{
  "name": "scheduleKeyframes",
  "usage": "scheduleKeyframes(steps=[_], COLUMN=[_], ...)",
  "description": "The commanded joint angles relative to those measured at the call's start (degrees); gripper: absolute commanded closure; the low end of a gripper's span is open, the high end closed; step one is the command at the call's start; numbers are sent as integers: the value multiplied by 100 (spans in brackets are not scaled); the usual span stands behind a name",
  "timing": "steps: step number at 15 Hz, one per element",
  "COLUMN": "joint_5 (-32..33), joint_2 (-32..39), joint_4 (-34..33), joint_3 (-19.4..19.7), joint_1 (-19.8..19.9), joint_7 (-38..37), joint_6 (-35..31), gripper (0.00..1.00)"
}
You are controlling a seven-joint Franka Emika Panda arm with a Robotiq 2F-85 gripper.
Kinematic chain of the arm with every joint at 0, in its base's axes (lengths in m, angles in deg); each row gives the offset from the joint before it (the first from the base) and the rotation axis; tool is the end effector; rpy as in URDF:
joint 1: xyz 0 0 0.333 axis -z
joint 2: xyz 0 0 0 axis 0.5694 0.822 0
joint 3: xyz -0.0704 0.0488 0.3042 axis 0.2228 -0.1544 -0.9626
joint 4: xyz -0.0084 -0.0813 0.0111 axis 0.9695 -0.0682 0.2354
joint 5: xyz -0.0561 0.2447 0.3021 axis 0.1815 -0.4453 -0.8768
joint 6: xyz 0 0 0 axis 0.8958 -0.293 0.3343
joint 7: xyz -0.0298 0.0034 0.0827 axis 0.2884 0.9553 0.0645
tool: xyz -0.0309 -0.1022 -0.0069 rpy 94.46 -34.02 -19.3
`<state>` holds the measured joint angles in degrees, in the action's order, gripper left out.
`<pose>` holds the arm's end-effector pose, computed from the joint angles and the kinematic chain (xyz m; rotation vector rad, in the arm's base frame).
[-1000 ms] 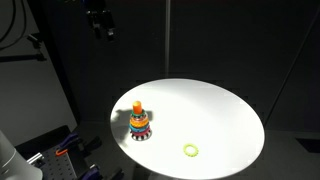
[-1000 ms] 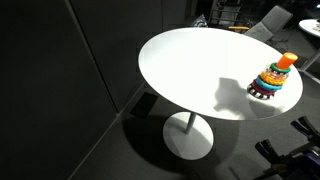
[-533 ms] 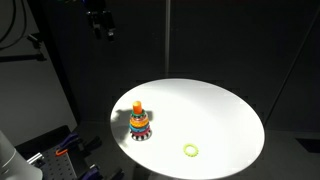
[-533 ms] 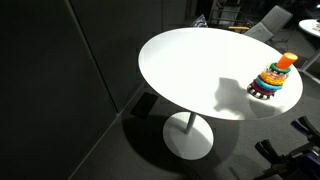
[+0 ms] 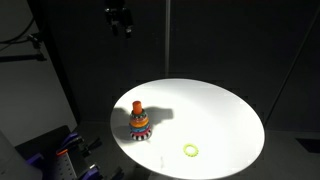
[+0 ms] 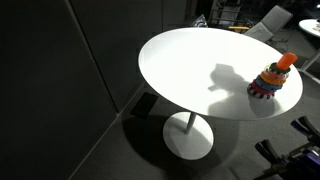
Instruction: Pick up the lime green ring and put it on the ring holder
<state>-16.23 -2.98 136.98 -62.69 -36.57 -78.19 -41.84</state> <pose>0.4661 0.0392 0.5710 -3.1199 -0.0307 -0.1544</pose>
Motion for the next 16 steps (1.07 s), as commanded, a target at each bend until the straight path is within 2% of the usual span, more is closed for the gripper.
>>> scheduleKeyframes(steps=[1,5,10,16], joint_5=[-21,-82,-5,436], joint_2=[668,1089,1408,1703], joint_4=[-764,-966,-762,-319], joint_3=[191,382,453,447], joint_1=[112,201,285,345], joint_7=[209,435,597,223], joint_6=[205,176,-22,-852], gripper=[0,0,0,0])
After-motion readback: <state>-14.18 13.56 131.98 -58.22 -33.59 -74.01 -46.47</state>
